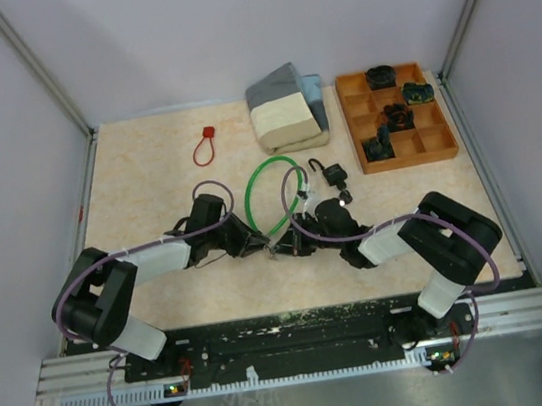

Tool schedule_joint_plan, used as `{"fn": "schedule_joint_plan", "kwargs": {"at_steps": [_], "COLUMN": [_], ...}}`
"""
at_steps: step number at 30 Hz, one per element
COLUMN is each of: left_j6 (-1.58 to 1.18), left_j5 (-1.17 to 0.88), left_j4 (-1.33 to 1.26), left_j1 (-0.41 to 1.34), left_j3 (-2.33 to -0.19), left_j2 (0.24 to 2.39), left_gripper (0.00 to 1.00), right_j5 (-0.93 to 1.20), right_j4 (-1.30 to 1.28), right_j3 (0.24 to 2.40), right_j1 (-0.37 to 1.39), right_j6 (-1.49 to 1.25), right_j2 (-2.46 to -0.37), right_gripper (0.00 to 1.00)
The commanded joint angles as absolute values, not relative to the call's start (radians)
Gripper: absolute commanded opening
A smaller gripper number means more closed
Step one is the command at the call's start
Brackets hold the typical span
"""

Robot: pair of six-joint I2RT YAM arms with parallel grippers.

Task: Unlock with the key
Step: Unlock the lock.

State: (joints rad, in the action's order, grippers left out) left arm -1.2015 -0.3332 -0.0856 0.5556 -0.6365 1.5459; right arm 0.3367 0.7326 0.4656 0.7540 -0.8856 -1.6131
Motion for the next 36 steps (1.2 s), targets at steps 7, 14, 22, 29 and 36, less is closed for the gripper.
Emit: {"fn": "schedule_joint_plan", "kwargs": {"at_steps": [7,14,22,29,36], "left_j6": [-1.223,-1.223,-1.224,-1.226,-1.237], "left_j5": [-0.341,-0.339,-0.34,-0.338,-0.345], "left_j4": [-0.125,-0.122,-0.127,-0.133,-0.155], "left_j1": [0.555,0.556,0.556,0.557,0.558], "left_j3": [-0.629,-0.632,-0.628,-0.621,-0.61], "left_j2": [1.522,1.519,1.517,1.51,1.519], "left_gripper": [0.0,0.0,0.0,0.0,0.0], "right_j5": [0.38,0.367,0.335,0.316,0.337], "right_j4": [0.715,0.706,0.755,0.768,0.827], "right_j3": [0.484,0.476,0.457,0.461,0.461], "right_j1": [0.747,0.747,0.747,0.747,0.747], "right_j6": [-0.85,-0.85,-0.874,-0.887,-0.917], "right_j2": [-1.597,-1.585,-1.576,-1.584,-1.606], "right_gripper": [0.0,0.0,0.0,0.0,0.0]}}
